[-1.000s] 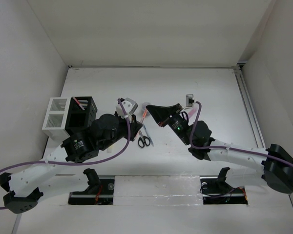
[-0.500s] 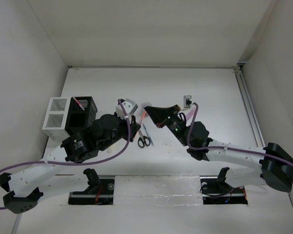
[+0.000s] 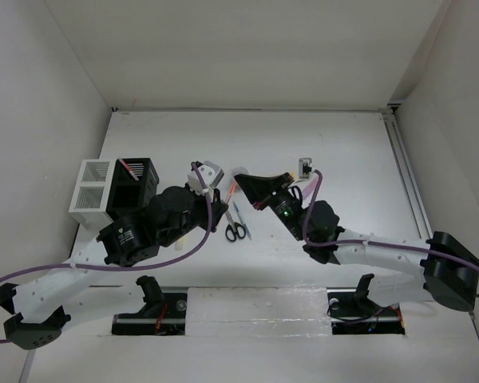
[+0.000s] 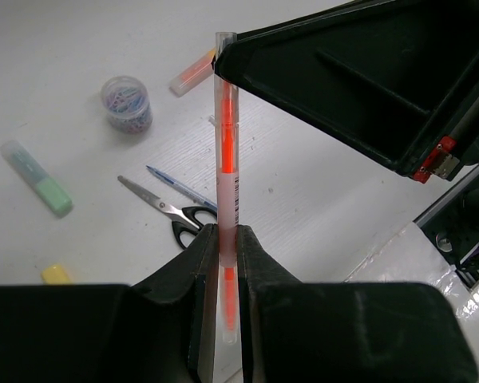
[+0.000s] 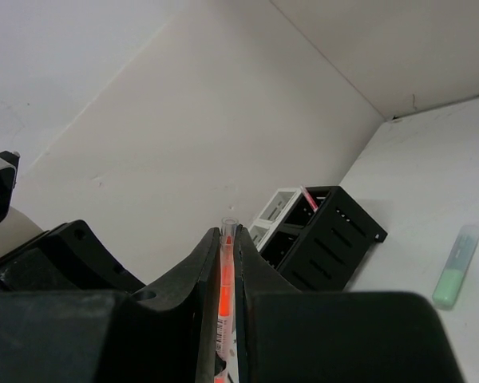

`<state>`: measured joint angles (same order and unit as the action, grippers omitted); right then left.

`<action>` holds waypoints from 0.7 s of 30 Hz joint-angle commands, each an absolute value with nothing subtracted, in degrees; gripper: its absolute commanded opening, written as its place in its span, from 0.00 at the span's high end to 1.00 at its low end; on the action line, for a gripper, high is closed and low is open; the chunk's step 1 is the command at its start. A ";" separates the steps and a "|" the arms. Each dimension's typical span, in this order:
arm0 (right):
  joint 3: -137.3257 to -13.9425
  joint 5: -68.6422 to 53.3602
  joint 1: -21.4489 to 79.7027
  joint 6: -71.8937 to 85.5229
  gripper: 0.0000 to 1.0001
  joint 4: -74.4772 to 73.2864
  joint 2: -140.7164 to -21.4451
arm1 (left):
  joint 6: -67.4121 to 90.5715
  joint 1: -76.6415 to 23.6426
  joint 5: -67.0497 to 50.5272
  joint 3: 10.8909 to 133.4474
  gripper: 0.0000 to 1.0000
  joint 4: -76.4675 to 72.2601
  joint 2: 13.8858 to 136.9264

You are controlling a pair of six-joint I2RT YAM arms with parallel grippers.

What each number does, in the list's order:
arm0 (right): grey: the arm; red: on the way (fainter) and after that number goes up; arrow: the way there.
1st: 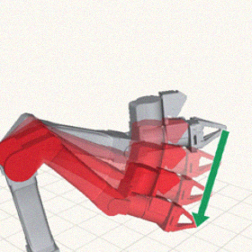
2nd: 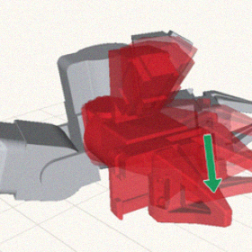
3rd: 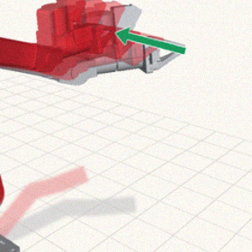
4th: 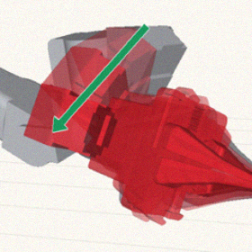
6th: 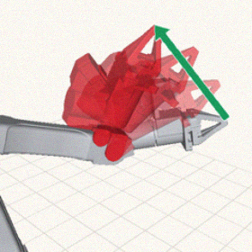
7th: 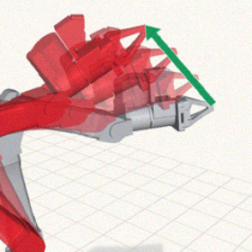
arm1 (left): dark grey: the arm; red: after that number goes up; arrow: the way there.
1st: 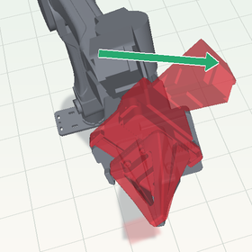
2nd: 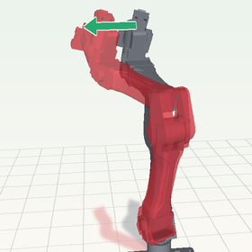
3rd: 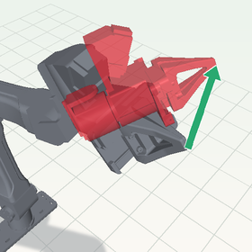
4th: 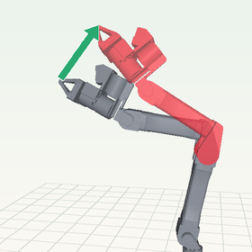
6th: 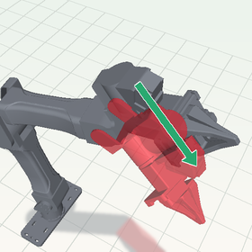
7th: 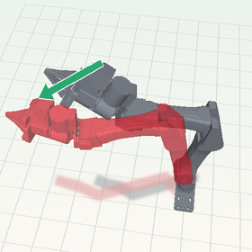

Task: Sort the stationery into containers
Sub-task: Close the pen cap on the pen.

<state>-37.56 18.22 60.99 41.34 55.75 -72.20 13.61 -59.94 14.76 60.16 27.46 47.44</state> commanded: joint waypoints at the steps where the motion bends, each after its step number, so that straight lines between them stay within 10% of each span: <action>1: -36.74 11.87 64.42 39.90 1.00 48.87 -74.27 | 13.80 -59.50 18.54 66.53 1.00 11.25 46.58; 21: -35.16 14.24 64.42 38.85 0.81 50.10 -69.79 | 13.27 -59.50 16.17 64.34 1.00 11.78 47.20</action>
